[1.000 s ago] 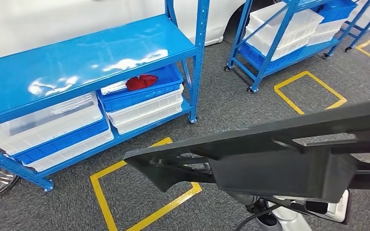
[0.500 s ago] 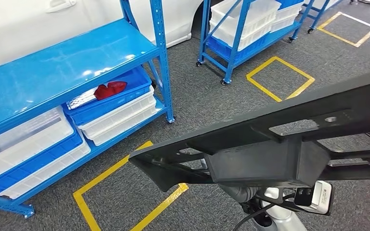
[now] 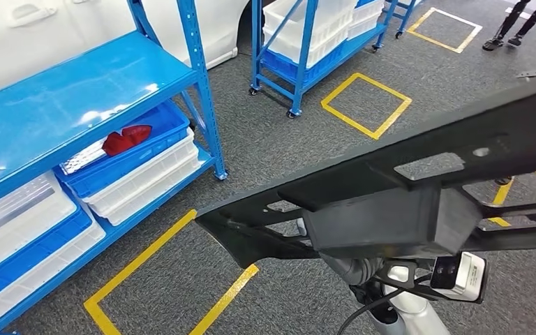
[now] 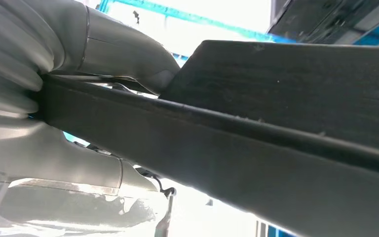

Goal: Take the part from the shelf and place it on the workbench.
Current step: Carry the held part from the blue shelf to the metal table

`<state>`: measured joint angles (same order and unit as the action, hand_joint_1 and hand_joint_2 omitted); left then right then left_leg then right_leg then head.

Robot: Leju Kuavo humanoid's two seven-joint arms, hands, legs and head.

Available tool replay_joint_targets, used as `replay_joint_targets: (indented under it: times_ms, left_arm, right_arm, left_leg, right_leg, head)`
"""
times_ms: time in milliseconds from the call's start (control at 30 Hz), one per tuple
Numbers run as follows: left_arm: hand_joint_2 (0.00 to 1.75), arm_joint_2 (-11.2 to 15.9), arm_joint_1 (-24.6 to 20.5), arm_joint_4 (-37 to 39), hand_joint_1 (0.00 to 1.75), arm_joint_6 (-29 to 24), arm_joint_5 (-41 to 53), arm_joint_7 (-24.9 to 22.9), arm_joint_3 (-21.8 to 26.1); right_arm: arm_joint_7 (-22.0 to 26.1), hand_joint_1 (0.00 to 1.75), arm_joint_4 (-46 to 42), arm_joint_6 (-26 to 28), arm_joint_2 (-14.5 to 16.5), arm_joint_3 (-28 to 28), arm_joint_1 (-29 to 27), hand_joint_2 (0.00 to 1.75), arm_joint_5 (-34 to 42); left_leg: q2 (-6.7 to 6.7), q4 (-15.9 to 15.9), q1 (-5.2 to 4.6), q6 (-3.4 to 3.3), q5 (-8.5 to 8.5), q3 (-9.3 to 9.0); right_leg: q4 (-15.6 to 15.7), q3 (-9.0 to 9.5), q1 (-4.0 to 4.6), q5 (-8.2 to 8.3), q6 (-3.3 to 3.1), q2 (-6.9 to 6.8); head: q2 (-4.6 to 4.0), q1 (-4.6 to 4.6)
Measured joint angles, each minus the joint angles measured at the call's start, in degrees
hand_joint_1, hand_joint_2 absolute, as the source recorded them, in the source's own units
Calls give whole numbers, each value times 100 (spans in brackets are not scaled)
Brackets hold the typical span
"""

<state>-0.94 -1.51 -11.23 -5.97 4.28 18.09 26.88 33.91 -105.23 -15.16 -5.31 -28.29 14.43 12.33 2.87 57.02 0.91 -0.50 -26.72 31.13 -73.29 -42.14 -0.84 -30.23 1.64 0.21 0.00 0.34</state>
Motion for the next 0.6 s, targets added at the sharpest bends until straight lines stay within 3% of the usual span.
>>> replay_joint_targets:
  times_ms: [100,167,233,300,367,433,467,500,567,600]
  left_arm:
    - [175,0,-34,0,0,27,-8,3,1]
    - [175,-1,-48,0,0,5,-26,-20,5]
    - [175,-7,-59,0,0,-38,-66,-48,14]
    - [175,-20,-59,0,0,-69,-99,-58,24]
    - [175,-32,-41,0,0,-73,-104,-49,31]
    - [175,-37,-9,0,0,-57,-103,-33,40]
    - [175,-37,5,0,0,-43,-103,-23,47]
    - [175,-37,13,0,0,-26,-103,-14,52]
    - [175,-37,14,0,0,6,-100,4,60]
    - [175,-34,10,0,0,18,-98,11,63]
  right_arm:
    - [-96,175,5,-26,2,30,132,175,61]
    - [-81,175,25,-76,4,45,178,175,100]
    - [12,175,63,-154,4,55,166,175,118]
    - [127,175,109,-219,6,61,162,175,117]
    - [205,175,174,-257,10,64,174,175,121]
    - [244,175,266,-287,13,71,177,175,146]
    - [258,175,314,-298,13,79,179,175,165]
    - [270,175,357,-308,13,86,187,175,186]
    - [285,175,430,-325,14,96,223,175,211]
    - [288,175,461,-332,16,97,246,175,215]
  left_leg:
    - [155,6,-20,63,-38,-35]
    - [236,3,-42,129,-59,-57]
    - [311,-9,-34,203,-78,-83]
    - [160,171,-12,257,-230,-35]
    - [-116,806,-1,272,-583,246]
    - [-223,1602,-2,268,-880,652]
    - [-240,1801,-5,258,-890,774]
    - [-248,1723,-8,240,-761,767]
    - [-350,965,-14,184,-286,466]
    - [-471,560,-14,160,-118,294]
  right_leg:
    - [1212,635,33,473,-61,-297]
    - [1516,774,83,518,-147,-378]
    - [1537,769,90,540,-227,-251]
    - [1584,794,68,569,-308,-133]
    - [1606,808,67,582,-363,-22]
    - [1601,805,97,583,-388,121]
    - [1596,806,113,584,-393,201]
    - [1588,809,125,584,-395,276]
    - [1564,816,134,579,-388,419]
    - [1550,809,136,577,-376,478]
  head:
    - [-1,-3]
    - [-1,-9]
    - [-1,-10]
    - [0,-23]
    - [-1,-47]
    - [-1,-56]
    - [-1,-56]
    - [0,-55]
    - [-1,-56]
    - [-1,-51]
